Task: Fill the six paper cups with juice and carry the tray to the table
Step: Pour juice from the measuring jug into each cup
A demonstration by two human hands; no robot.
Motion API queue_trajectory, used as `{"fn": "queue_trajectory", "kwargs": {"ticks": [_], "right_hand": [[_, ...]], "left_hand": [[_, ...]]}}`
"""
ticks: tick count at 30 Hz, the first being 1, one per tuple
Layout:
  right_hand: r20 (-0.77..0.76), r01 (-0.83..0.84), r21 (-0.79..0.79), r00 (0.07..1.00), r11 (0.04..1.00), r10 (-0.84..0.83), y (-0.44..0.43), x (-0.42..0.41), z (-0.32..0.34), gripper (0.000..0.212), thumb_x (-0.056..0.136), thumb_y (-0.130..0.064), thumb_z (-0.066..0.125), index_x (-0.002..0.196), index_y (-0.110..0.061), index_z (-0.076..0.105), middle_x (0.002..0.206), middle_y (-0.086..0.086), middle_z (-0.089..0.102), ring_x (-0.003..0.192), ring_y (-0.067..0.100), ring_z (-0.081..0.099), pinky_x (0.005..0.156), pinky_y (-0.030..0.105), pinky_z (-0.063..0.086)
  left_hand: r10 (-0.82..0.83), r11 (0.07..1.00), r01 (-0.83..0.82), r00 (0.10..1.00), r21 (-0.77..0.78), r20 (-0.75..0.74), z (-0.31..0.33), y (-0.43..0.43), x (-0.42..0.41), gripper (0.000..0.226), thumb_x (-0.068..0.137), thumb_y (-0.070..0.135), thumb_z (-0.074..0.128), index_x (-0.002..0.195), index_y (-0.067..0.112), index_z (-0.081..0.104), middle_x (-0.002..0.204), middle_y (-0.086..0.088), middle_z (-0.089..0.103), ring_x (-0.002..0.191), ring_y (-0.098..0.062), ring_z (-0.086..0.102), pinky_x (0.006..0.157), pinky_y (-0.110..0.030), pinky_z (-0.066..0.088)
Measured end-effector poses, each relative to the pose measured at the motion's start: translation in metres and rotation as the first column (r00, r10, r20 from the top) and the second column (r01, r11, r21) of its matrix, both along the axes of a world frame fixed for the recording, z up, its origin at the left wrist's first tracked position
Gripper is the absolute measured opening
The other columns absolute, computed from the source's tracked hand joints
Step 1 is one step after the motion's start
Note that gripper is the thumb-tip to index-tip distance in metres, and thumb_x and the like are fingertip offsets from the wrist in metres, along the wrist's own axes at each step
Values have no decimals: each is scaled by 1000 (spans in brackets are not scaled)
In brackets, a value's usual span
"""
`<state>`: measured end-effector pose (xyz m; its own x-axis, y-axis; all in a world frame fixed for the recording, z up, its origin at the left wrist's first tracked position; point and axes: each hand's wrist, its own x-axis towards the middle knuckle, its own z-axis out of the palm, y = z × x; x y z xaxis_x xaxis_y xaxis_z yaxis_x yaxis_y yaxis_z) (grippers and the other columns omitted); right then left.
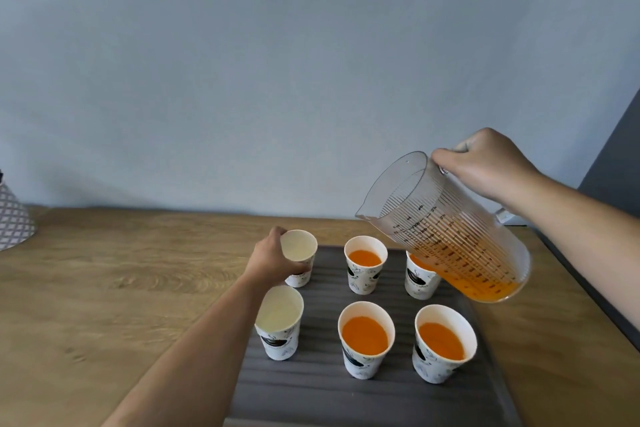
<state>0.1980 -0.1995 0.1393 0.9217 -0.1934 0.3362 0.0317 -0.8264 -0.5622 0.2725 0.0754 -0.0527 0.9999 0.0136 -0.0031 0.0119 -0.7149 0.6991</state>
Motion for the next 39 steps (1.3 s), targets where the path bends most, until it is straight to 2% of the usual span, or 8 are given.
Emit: {"fn": "queue_trajectory", "kwargs": {"ticks": [3, 9, 16, 24, 26, 30, 34, 39], "right_hand": [[-5, -8, -11, 1000, 1000, 8, 4, 2, 2, 44, 74, -27, 57, 47, -19, 23, 46, -3, 14, 48, 18, 16, 58, 33, 23], [12, -35, -89, 999, 995, 37, 16, 4, 7, 45, 75, -28, 58, 45, -19, 26, 44, -4, 16, 48, 19, 20, 56, 33, 22], [-6, -54, -224, 999, 973, 54, 41, 6, 3, 48, 73, -30, 59, 43, -18, 24, 42, -3, 18, 47, 20, 23, 54, 32, 22], [-45, -63, -338, 998, 939, 51, 57, 9, -1, 46, 77, -34, 59, 43, -18, 32, 43, -3, 27, 47, 20, 31, 51, 28, 24], [-54, -62, -369, 998, 927, 45, 61, 11, 0, 46, 77, -36, 58, 44, -18, 34, 43, -3, 30, 47, 20, 32, 51, 27, 26], [-74, -65, -418, 997, 906, 37, 68, 16, -1, 45, 78, -37, 58, 45, -17, 35, 44, -3, 32, 45, 18, 33, 51, 26, 27], [-100, -76, -453, 994, 888, 34, 73, 20, -1, 44, 79, -38, 58, 47, -16, 37, 46, -3, 33, 46, 17, 34, 49, 25, 25], [-105, -77, -471, 994, 879, 31, 76, 25, -2, 43, 79, -39, 58, 49, -17, 36, 48, -3, 32, 47, 18, 35, 49, 25, 25]], "left_hand": [[-2, 997, 3, 1000, -74, 13, 7, 0, 1, 72, 59, 28, 86, 121, 17, 50, 114, -2, 59, 97, -17, 51, 78, -25, 40], [-53, 981, 71, 993, -181, 103, 29, -9, -12, 71, 53, 34, 86, 115, 25, 51, 110, 5, 60, 101, -15, 57, 78, -25, 45], [-146, 968, 159, 986, -195, 79, 48, -23, -32, 66, 56, 36, 85, 111, 24, 51, 107, 5, 63, 97, -14, 60, 74, -24, 48], [-150, 962, 161, 987, -222, 66, 49, -19, -45, 66, 55, 33, 86, 112, 23, 52, 107, 5, 63, 100, -14, 60, 81, -28, 52], [-153, 962, 163, 986, -220, 62, 49, -18, -47, 67, 56, 32, 86, 113, 23, 52, 108, 6, 63, 100, -13, 59, 77, -25, 50], [-166, 964, 175, 984, -199, 62, 51, -17, -50, 66, 59, 31, 85, 115, 23, 51, 109, 7, 62, 98, -10, 57, 62, -11, 37], [-181, 966, 188, 982, -180, 55, 53, -15, -49, 68, 60, 32, 85, 118, 23, 51, 111, 7, 61, 98, -9, 55, 59, -8, 32], [-187, 965, 193, 981, -177, 55, 53, -14, -46, 66, 61, 31, 84, 118, 22, 51, 111, 6, 62, 96, -10, 56, 59, -9, 35]]}}
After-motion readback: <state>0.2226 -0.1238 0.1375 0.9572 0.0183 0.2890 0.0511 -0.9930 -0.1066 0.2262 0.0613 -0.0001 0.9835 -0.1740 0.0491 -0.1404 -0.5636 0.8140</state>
